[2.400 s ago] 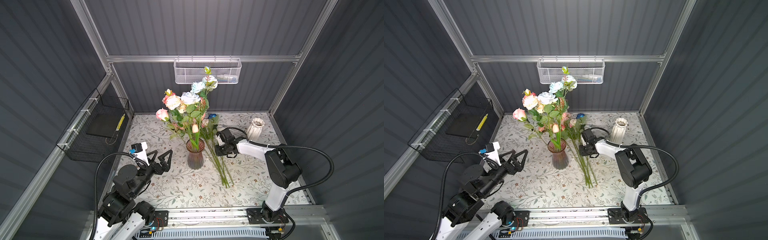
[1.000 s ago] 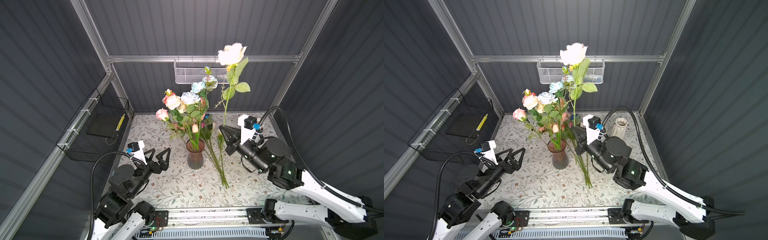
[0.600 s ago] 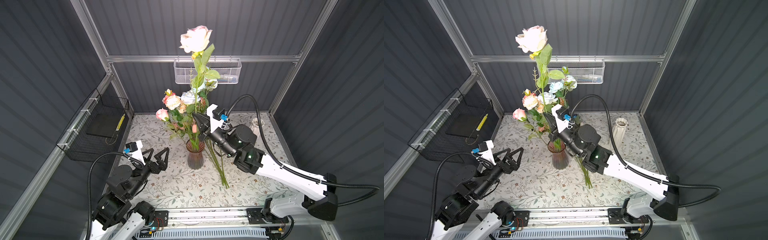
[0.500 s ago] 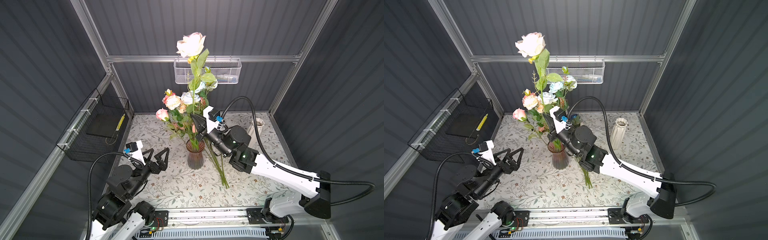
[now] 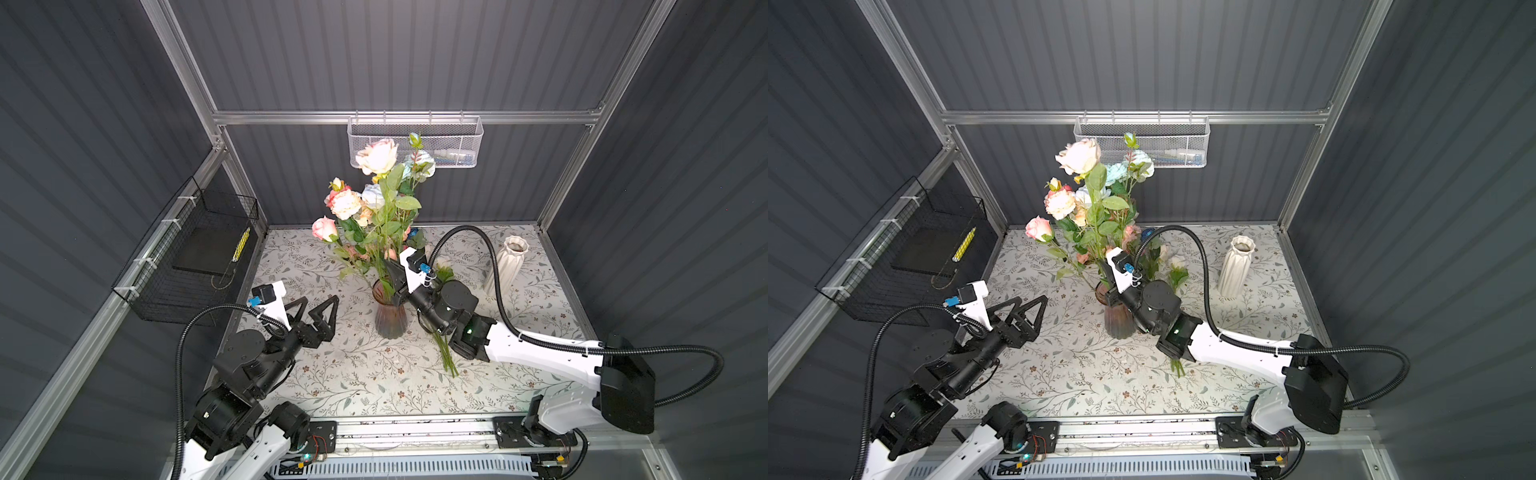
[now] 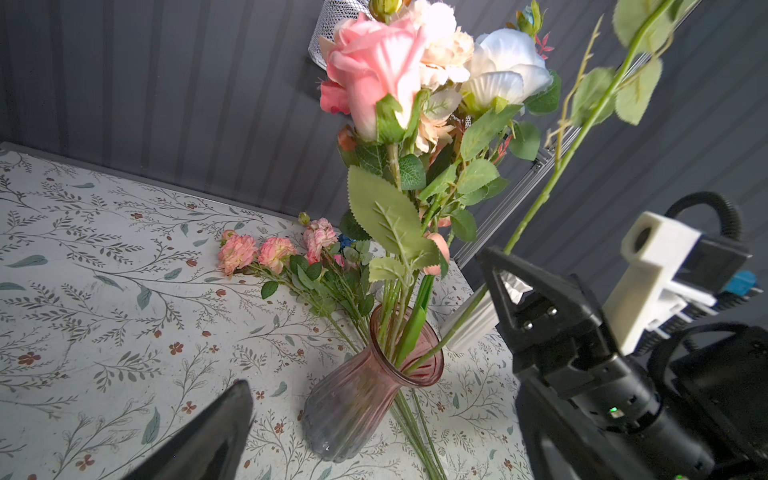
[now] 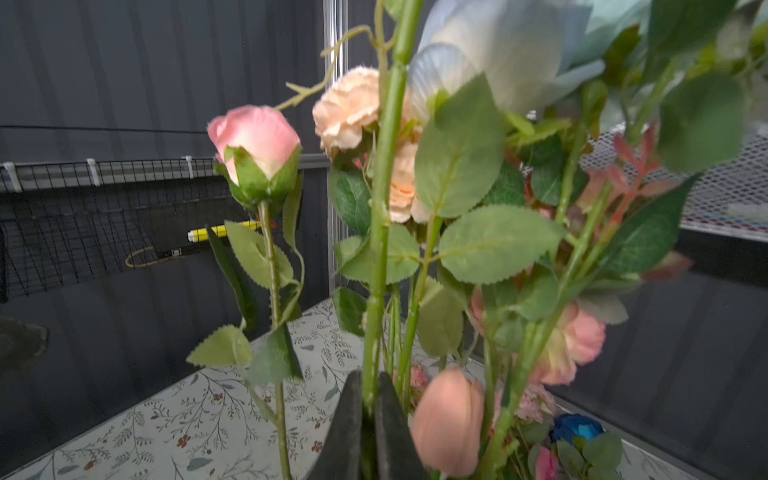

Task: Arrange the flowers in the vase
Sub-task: 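Carry the cream rose over the pink vase and lower it in, then open the right gripper and grasp the pink vase with both grippers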

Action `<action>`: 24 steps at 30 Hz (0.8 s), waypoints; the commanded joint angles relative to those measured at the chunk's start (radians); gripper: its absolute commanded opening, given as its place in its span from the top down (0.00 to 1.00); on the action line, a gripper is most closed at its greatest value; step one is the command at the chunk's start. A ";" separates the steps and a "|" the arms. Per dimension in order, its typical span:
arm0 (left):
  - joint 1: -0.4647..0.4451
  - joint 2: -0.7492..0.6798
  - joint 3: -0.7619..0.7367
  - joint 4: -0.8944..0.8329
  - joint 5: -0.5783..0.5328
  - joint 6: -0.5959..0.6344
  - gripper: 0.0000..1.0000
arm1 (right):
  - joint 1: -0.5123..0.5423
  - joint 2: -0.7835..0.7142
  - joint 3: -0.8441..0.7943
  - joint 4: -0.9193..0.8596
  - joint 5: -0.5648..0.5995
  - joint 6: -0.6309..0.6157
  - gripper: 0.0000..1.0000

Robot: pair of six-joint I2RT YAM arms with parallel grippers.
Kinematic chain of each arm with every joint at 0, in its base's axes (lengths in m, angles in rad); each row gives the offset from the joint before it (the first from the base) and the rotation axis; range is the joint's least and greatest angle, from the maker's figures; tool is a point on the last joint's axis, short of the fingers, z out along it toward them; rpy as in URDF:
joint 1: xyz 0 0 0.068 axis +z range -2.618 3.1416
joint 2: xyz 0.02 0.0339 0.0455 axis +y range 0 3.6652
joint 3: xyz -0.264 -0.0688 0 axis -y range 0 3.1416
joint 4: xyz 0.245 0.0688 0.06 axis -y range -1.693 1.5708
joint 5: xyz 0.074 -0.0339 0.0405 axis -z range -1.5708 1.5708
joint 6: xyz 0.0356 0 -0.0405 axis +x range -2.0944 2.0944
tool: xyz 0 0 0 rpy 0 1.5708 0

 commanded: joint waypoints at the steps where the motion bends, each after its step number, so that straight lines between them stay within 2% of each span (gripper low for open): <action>1: 0.002 -0.001 -0.009 0.006 0.012 0.012 0.00 | 0.009 -0.056 -0.043 -0.016 0.029 0.069 0.65; 3: 0.002 0.003 -0.014 0.008 0.014 0.011 0.00 | 0.013 -0.092 -0.064 -0.081 0.028 0.107 0.49; 4: 0.002 0.003 -0.019 0.012 0.017 0.010 0.00 | 0.015 -0.112 -0.079 -0.112 0.028 0.129 0.45; 10: 0.002 -0.005 -0.048 0.023 0.021 -0.001 0.00 | 0.024 -0.247 -0.162 -0.258 0.027 0.238 0.33; 19: 0.002 -0.037 -0.105 -0.001 0.023 -0.023 0.00 | 0.026 -0.455 -0.286 -0.449 0.038 0.363 0.24; 22: 0.002 -0.033 -0.133 0.006 0.035 -0.037 0.00 | 0.024 -0.495 -0.310 -0.514 0.046 0.414 0.24; 24: 0.002 -0.024 -0.156 0.023 0.049 -0.055 0.02 | 0.004 -0.495 -0.296 -0.580 0.021 0.477 0.27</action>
